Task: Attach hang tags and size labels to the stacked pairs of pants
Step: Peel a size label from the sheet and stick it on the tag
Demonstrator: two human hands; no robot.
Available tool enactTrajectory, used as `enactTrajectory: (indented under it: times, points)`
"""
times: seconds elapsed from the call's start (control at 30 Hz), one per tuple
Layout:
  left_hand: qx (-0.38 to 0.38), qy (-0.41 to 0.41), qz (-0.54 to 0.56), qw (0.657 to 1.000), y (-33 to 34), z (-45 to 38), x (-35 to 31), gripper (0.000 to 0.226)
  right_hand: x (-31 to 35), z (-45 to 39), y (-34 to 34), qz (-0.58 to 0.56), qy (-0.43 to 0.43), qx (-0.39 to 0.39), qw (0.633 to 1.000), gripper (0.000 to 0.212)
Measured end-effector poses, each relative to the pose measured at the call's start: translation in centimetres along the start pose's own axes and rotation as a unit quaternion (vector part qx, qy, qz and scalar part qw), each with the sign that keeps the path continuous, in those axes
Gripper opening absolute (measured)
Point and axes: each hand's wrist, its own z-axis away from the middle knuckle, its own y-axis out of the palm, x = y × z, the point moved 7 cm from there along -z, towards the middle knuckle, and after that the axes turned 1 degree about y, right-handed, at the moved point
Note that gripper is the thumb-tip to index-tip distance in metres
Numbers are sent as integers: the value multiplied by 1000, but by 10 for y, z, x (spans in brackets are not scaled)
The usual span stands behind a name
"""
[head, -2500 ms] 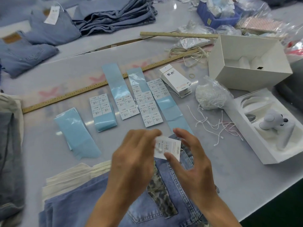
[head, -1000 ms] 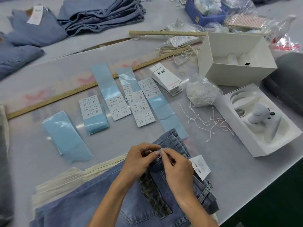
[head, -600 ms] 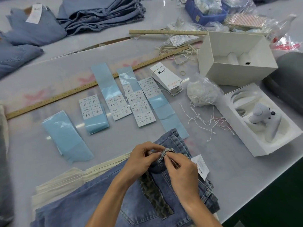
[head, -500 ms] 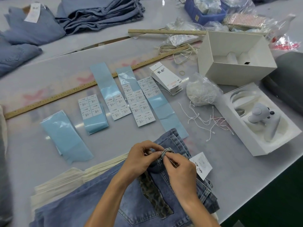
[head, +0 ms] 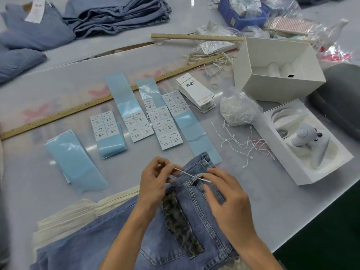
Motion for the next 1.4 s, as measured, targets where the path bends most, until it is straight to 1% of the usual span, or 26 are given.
enactTrajectory:
  times: [0.07,0.13,0.2,0.27,0.33,0.4,0.5,0.57,0.6,0.63,0.67,0.73,0.83,0.9,1.0,1.07,1.13,1.2,1.23,1.3,1.4]
  points:
    - [-40,-2,70,997,-17,-3,-6,19,-11,1,-10,-3,-2,6,1000,39]
    - [-69,-2,126,990,-31,-7,-12,26,-30,1,-13,-9,42,48,998,46]
    - [-77,6,143,987,-39,-10,-19,24,-40,2,-9,-14,74,99,992,47]
    - [-76,21,135,988,-39,-11,-25,19,-42,4,-2,-13,73,124,990,43]
    - [-69,36,117,990,-32,-12,-30,14,-37,6,4,15,54,120,991,40]
    - [-56,50,92,993,-21,-11,-34,11,-29,4,6,62,24,100,993,38]
    - [-40,67,20,997,-5,-6,-37,12,-16,-1,9,92,-14,76,993,31]
    - [-7,75,-19,997,5,-2,-36,5,-10,-3,16,91,-37,89,991,20]
    - [20,76,-29,996,11,0,-36,5,-9,-3,21,90,-45,99,990,15]
    - [47,77,-36,995,16,3,-35,11,-8,-4,23,85,-46,105,990,13]
    - [71,75,-38,994,20,5,-35,15,-9,-6,25,74,-37,107,991,14]
    - [100,77,-21,992,23,7,-36,14,-12,-10,27,50,-9,98,994,19]
    - [99,85,11,991,17,6,-36,13,-14,-17,34,38,11,77,996,25]
    - [95,91,14,991,14,5,-38,17,-16,-21,38,38,20,66,997,19]
    - [101,95,14,990,14,4,-41,20,-16,-23,44,66,1,53,996,6]
    - [97,97,8,990,13,4,-42,18,-15,-22,45,62,-2,46,997,4]
    - [81,92,-18,992,12,3,-39,14,-20,-21,45,19,32,42,998,5]
    - [73,89,-69,991,14,3,-34,6,-28,-20,43,-67,95,43,992,9]
    - [73,94,-106,987,17,3,-31,8,-31,-19,42,-111,123,48,985,11]
    - [79,114,-195,971,25,6,-24,15,-34,-19,39,-191,160,58,967,15]
    - [97,170,-314,929,39,12,-21,10,-37,-16,34,-303,214,57,927,15]
